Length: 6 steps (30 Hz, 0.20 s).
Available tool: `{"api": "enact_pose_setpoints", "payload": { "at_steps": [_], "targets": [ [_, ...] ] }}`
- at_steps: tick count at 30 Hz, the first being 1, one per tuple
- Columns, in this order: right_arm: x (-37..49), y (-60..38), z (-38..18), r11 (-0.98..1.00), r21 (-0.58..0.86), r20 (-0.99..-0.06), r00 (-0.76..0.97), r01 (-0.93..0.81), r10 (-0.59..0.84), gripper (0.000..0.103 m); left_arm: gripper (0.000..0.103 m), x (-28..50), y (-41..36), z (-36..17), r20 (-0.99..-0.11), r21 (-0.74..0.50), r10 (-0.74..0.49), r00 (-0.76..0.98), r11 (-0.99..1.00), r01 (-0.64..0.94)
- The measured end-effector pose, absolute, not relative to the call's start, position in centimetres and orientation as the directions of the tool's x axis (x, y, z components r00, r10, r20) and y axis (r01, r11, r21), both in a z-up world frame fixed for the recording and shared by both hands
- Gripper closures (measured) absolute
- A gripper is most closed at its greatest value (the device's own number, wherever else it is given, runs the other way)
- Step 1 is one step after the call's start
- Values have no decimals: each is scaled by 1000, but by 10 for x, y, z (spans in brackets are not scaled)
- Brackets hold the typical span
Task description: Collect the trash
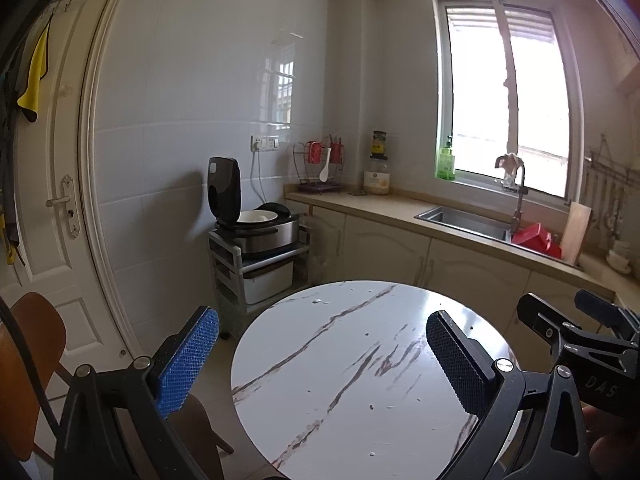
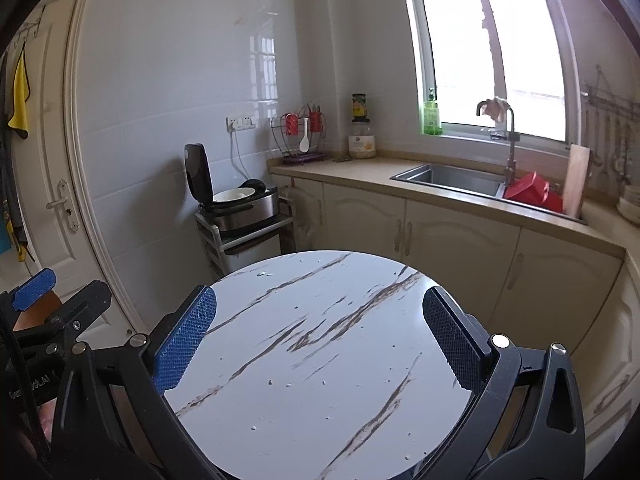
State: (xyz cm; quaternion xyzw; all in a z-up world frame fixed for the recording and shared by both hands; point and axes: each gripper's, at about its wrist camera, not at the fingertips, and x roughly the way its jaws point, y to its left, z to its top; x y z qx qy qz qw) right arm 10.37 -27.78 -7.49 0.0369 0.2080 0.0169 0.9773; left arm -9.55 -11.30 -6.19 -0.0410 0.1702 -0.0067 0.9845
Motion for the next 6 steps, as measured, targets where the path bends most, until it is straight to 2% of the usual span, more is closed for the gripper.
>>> {"api": "enact_pose_setpoints", "payload": {
  "at_steps": [6],
  "targets": [
    [103,-279,-76,997,81,-410,911,-17,48,0,1,-95,-110,-64,-336,-94,-40,941,996,9]
  ]
}}
